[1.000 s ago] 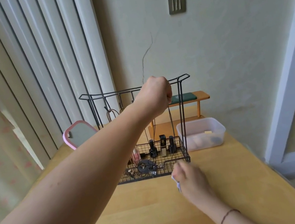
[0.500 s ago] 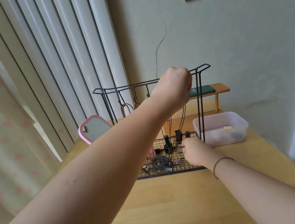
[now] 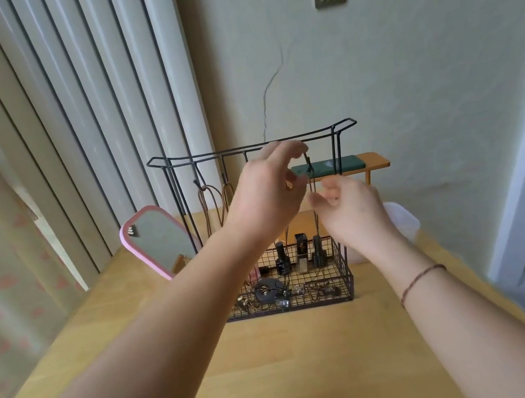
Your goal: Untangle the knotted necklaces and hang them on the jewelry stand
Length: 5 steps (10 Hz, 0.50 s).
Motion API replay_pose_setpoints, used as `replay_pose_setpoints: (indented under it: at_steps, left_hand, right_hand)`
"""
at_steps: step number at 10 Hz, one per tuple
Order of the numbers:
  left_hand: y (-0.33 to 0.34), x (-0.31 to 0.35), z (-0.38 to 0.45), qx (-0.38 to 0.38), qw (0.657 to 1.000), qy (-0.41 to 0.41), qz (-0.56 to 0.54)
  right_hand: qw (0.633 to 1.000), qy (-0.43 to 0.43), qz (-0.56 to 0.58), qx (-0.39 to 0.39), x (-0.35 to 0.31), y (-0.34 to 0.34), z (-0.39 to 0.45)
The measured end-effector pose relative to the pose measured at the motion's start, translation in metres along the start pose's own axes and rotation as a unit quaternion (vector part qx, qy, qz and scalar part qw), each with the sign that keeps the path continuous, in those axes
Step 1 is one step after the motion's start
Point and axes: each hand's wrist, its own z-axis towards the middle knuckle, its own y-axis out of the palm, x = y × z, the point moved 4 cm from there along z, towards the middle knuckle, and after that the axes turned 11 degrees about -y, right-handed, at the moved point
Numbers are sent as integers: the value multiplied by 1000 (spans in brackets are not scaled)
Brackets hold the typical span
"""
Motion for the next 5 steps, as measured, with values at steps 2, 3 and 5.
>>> replay_pose_setpoints:
  at_steps: [2, 3, 5]
  left_hand:
    - [-2, -17, -26, -39, 999, -4, -24]
    - [3, -16, -31, -77, 997, 13, -15]
    - [1, -3, -40, -100, 993, 45, -39]
  right_hand:
    - [999, -12, 5, -37, 12, 21, 7]
    - [998, -23, -12, -54, 22, 30, 1]
    - [993, -52, -82, -68, 29, 37, 2]
